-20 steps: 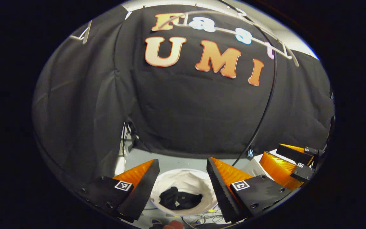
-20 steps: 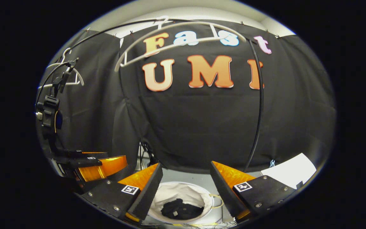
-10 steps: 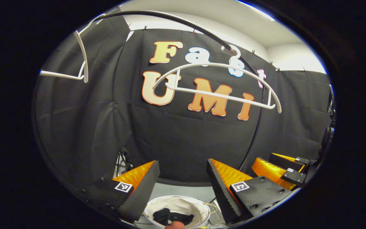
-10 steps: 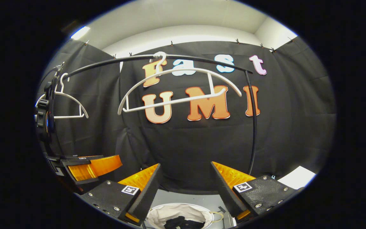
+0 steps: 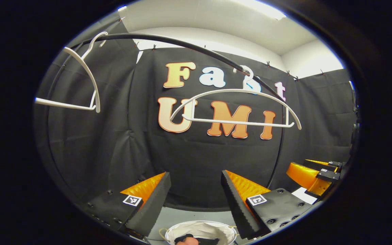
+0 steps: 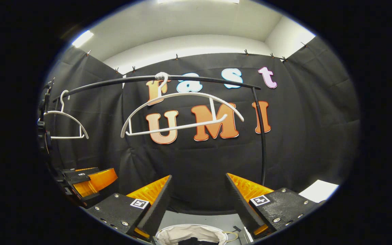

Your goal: Grasp the clothes on the hanger with both hands and then place them into the laundry hamper below.

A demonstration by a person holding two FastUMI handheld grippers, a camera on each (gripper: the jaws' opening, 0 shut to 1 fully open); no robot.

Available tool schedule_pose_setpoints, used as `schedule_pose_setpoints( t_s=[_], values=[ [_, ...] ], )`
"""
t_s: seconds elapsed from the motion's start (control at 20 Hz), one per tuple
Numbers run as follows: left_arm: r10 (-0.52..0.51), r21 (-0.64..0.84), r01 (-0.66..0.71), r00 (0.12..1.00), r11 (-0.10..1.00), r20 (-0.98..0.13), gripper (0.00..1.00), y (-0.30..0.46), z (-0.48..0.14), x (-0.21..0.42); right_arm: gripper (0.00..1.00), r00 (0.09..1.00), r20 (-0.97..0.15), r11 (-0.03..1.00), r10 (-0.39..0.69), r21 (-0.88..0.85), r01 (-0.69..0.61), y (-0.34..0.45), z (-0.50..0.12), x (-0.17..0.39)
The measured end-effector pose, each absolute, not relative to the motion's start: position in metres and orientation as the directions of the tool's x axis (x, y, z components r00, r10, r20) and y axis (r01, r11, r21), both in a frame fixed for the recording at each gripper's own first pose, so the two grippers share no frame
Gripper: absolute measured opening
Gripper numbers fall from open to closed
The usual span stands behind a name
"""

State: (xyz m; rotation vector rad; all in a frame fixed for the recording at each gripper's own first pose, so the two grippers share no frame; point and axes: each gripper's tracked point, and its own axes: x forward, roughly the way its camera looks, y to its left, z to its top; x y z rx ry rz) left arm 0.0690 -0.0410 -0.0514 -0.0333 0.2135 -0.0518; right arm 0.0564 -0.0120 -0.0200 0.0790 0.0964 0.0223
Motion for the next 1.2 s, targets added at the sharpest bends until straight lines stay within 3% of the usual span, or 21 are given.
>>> schedule_pose_setpoints(
  t_s=[0.1, 0.15, 0.2, 0.55, 0.6, 0.9, 1.2],
  values=[
    [-0.051, -0.045, 0.043, 0.978, 0.998, -0.204, 0.94, -0.040, -0.047, 0.063, 1.00, 0.995, -0.095, 0.997, 0.017, 0.074, -0.010, -0.017, -0.020, 0.054],
    [-0.051, -0.044, 0.043, 0.979, 0.998, -0.196, 0.94, -0.040, -0.045, 0.061, 1.00, 0.996, -0.093, 0.997, 0.017, 0.073, -0.010, -0.019, -0.020, 0.053],
    [-0.050, -0.039, 0.043, 0.981, 0.998, -0.190, 1.00, -0.040, -0.043, 0.060, 1.00, 0.995, -0.094, 0.997, 0.015, 0.074, -0.008, -0.019, -0.021, 0.054],
    [-0.042, -0.047, 0.035, 0.984, 0.998, -0.171, 0.97, -0.038, -0.042, 0.079, 1.00, 0.994, -0.104, 0.997, 0.008, 0.081, 0.001, -0.022, -0.029, 0.065],
    [-0.040, -0.043, 0.033, 0.984, 0.999, -0.172, 0.94, -0.037, -0.044, 0.083, 0.93, 0.995, -0.104, 0.996, 0.009, 0.087, 0.001, -0.021, -0.030, 0.067],
    [-0.040, -0.036, 0.034, 0.982, 0.999, -0.185, 0.97, -0.036, -0.048, 0.077, 0.93, 0.993, -0.119, 0.995, 0.014, 0.098, -0.003, -0.019, -0.037, 0.071],
    [-0.047, -0.031, 0.042, 0.979, 0.999, -0.197, 0.94, -0.038, -0.050, 0.075, 0.93, 0.991, -0.135, 0.993, 0.023, 0.114, -0.008, -0.015, -0.045, 0.071]
  ],
)
